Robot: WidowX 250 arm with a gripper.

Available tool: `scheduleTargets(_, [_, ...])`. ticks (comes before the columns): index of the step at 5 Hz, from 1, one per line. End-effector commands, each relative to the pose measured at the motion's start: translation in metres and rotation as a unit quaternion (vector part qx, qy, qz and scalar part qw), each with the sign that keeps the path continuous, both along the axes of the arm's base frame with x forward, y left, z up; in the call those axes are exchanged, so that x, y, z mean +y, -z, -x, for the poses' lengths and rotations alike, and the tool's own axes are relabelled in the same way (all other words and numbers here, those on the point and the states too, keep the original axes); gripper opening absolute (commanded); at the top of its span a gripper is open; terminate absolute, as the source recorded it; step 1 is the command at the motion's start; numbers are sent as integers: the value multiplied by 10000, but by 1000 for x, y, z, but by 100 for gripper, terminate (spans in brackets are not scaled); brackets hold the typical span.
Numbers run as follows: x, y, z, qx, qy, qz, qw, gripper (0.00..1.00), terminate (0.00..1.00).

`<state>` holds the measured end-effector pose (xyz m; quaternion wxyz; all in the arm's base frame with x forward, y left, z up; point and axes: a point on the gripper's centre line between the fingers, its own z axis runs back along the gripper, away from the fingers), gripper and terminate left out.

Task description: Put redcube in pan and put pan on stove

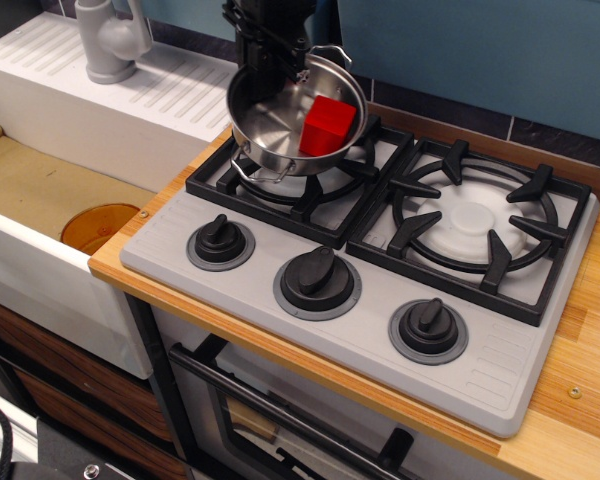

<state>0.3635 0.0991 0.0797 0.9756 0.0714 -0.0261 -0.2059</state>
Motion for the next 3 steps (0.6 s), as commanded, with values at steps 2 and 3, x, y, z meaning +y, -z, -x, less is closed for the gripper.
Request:
scheduleTargets(2, [20,10,-26,-494,248,92,9984,100,0])
scheduleTargets(3, [18,4,-25,-380,270,89,9989,100,0])
